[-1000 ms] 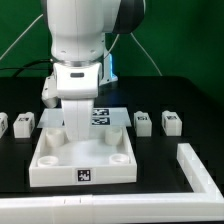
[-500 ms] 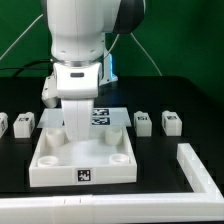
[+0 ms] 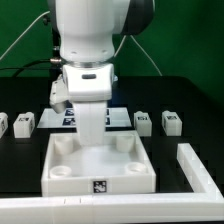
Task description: Assemble one leg
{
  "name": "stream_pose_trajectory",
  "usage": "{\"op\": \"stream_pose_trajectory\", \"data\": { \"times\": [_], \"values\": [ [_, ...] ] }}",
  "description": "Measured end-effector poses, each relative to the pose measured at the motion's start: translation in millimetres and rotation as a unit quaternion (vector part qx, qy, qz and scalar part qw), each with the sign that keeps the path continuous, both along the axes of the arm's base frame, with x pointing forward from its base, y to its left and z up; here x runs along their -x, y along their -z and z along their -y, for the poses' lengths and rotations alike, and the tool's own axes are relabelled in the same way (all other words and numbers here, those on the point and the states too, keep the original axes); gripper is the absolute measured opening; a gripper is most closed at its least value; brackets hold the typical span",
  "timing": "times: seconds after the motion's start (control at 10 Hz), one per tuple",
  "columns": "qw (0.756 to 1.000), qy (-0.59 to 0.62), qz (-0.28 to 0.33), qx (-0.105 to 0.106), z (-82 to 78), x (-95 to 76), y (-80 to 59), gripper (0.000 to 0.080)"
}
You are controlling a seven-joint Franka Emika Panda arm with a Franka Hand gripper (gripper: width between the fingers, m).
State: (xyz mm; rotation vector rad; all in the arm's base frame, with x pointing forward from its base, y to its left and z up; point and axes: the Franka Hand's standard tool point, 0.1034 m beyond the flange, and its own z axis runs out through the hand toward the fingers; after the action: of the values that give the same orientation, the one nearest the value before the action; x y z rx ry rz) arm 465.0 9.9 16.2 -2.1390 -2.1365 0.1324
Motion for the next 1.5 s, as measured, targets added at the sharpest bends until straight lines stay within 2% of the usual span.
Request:
{"op": "stream_pose_trajectory", "data": {
  "times": [0.3, 0.5, 0.6, 1.0, 1.1, 1.2, 1.4, 1.5],
  "values": [
    [1.000, 0.014, 0.017, -0.012, -39.3, -30.8, -0.1, 0.0067],
    [1.000, 0.015, 0.010, -0.012, -44.9, -31.7, 0.4, 0.0067],
    [1.000, 0.021, 0.009, -0.009, -55.0, -31.9, 0.0, 0.0067],
    [1.000, 0.020, 0.014, -0.007, -54.9, -31.7, 0.1, 0.0067],
    [1.000, 0.021, 0.014, -0.007, -54.8, -31.6, 0.4, 0.0142],
    [1.000, 0.021, 0.013, -0.007, -54.5, -31.3, 0.9, 0.0142],
    [1.000, 0.021, 0.013, -0.007, -54.2, -31.2, 1.1, 0.0513],
    [1.000, 0.021, 0.013, -0.007, -54.1, -31.1, 1.2, 0.0513]
  ]
}}
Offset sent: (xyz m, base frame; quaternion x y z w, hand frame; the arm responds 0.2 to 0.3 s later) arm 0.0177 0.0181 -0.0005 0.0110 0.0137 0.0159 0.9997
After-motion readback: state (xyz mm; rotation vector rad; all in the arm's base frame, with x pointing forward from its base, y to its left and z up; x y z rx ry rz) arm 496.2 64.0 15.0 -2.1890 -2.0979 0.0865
